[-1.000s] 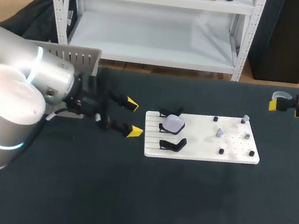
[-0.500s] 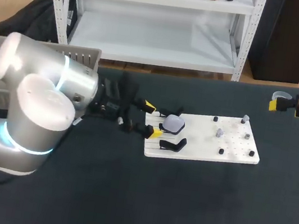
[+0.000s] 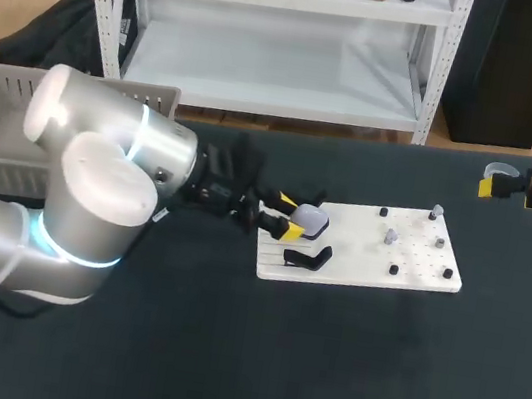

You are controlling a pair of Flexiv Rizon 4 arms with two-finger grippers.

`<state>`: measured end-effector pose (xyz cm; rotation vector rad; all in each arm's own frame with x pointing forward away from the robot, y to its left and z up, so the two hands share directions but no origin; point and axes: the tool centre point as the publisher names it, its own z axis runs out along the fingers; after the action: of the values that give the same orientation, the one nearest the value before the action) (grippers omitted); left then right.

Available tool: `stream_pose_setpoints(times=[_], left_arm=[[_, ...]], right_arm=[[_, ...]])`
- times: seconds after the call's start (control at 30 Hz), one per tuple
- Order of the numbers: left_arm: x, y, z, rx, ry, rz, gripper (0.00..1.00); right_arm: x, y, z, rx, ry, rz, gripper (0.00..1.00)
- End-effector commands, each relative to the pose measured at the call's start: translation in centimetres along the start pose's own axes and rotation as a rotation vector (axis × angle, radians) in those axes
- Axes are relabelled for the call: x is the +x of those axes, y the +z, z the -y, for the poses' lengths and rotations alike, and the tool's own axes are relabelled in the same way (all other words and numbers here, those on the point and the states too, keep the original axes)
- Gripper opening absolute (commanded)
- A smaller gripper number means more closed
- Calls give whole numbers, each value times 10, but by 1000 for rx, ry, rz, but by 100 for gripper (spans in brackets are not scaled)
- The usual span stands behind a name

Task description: Pick up each earbud case from the left stands, insert the matching earbuds, close the lid, and place the case in the box.

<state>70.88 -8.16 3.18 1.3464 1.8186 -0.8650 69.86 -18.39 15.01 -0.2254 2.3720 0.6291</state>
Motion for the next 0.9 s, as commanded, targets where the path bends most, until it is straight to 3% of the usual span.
stream_pose_setpoints(times=[0.03,0.3,0.9], left_arm=[[1,8,-5,14,0,3,55],[2,16,-5,29,-3,5,59],[8,26,-10,36,-18,14,48]], right_arm=[[0,1,1,-2,-1,-1,100],[0,1,1,-2,-1,-1,100],[0,1,1,-2,-1,-1,100]])
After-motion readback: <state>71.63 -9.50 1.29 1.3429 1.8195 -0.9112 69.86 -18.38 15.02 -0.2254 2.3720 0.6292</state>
